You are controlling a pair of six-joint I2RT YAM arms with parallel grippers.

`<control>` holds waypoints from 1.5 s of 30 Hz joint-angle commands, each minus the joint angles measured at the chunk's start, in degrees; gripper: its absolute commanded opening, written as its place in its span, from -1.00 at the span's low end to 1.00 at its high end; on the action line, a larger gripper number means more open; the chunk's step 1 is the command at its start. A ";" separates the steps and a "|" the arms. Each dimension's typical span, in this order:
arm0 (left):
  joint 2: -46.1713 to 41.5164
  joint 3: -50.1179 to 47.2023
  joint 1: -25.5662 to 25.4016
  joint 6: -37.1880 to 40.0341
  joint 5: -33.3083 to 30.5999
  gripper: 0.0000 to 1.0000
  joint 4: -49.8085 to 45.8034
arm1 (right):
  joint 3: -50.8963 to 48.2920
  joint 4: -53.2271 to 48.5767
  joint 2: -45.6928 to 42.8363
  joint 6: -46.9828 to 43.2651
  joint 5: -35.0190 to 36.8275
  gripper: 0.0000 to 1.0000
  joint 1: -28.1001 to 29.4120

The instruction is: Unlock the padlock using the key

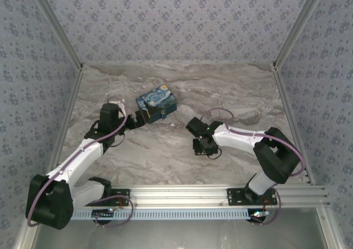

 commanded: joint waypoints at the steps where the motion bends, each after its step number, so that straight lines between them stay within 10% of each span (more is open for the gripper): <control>1: -0.04 2.24 -0.41 0.84 -0.18 0.99 -1.09 | -0.14 -0.35 1.04 0.73 -0.92 -0.45 -0.10; 24: -3.57 1.46 -1.48 4.10 1.73 0.99 1.41 | -1.51 4.30 -3.63 2.16 -3.52 -1.00 -1.76; 45: -1.53 3.30 -19.41 27.26 3.27 0.85 24.36 | -5.46 38.39 -29.18 33.52 -17.09 -1.00 -17.22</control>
